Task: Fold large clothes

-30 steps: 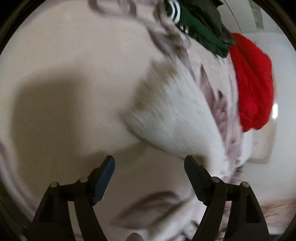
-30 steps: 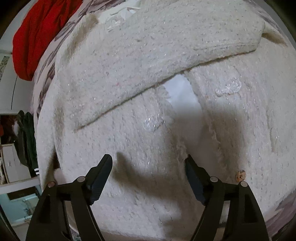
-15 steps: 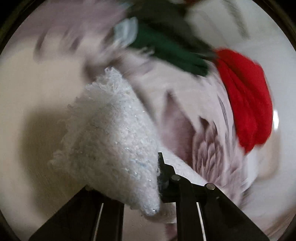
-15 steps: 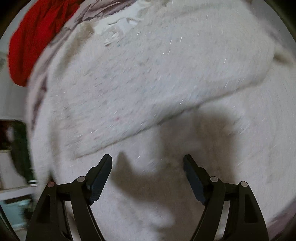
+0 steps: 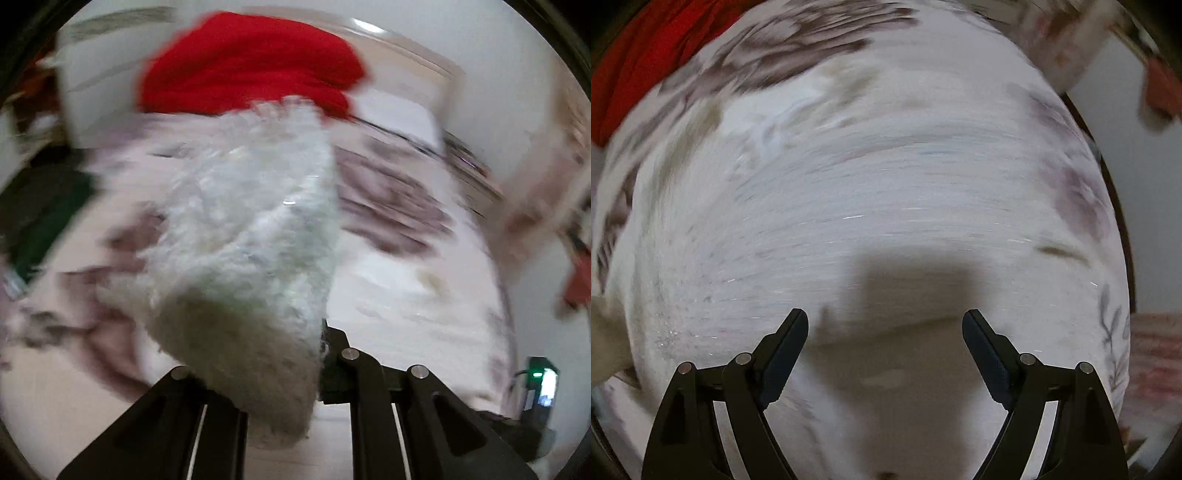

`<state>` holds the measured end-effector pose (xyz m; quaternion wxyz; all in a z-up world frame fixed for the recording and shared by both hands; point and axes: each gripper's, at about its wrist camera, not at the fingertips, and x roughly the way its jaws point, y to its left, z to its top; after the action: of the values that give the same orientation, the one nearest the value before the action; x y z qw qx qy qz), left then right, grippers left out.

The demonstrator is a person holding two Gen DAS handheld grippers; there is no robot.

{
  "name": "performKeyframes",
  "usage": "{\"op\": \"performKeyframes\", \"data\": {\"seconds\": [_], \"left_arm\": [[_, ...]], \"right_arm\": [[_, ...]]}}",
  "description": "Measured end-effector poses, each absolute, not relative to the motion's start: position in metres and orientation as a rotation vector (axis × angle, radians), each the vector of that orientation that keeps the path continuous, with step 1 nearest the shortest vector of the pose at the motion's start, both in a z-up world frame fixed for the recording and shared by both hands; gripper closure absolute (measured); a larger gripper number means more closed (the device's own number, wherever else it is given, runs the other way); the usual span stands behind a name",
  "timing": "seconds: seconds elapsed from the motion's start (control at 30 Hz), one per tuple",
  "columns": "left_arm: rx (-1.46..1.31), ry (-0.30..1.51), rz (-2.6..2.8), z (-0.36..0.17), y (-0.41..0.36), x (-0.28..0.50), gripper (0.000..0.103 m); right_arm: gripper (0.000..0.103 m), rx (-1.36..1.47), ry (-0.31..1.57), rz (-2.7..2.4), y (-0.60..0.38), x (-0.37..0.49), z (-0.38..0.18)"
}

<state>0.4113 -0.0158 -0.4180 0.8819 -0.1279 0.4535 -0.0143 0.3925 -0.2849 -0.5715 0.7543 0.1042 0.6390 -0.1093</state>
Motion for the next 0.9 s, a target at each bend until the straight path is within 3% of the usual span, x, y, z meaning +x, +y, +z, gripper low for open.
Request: {"op": "performKeyframes", "data": {"seconds": [0.13,0.3,0.37,0.4,0.43,0.5,0.73,0.9], "left_arm": [[-0.215,1.044,-0.233,-0.448,-0.154,0.441,0.094],[-0.081,1.18,-0.301,-0.498,-0.255,0.458,0.091],[-0.038,1.222,-0.29,-0.513,-0.267,0.465,0.08],[-0.052,1.231,-0.309,-0.516,-0.267,0.464,0.063],[-0.065,1.238,-0.331,-0.514,-0.264,0.456,0.033],[-0.057,1.243,-0.344,-0.511,-0.266,0.45,0.011],[-0.047,1.181,-0.158,-0.482,-0.176,0.432,0.011],[0.031,1.219,0.092,-0.519,-0.092,0.439,0.011]], "right_arm": [[0.016,0.309,1.382,-0.294,-0.358,0.367,-0.564],[0.016,0.415,1.377,-0.313,-0.445,0.337,-0.565],[0.016,0.474,1.36,-0.285,-0.471,0.329,-0.568],[0.016,0.506,1.348,-0.266,-0.48,0.326,-0.569],[0.016,0.533,1.341,-0.25,-0.485,0.324,-0.569],[0.016,0.613,1.32,-0.203,-0.499,0.32,-0.571],[0.016,0.686,1.304,-0.109,-0.51,0.329,-0.57],[0.016,0.468,1.351,-0.041,-0.478,0.367,-0.572]]}}
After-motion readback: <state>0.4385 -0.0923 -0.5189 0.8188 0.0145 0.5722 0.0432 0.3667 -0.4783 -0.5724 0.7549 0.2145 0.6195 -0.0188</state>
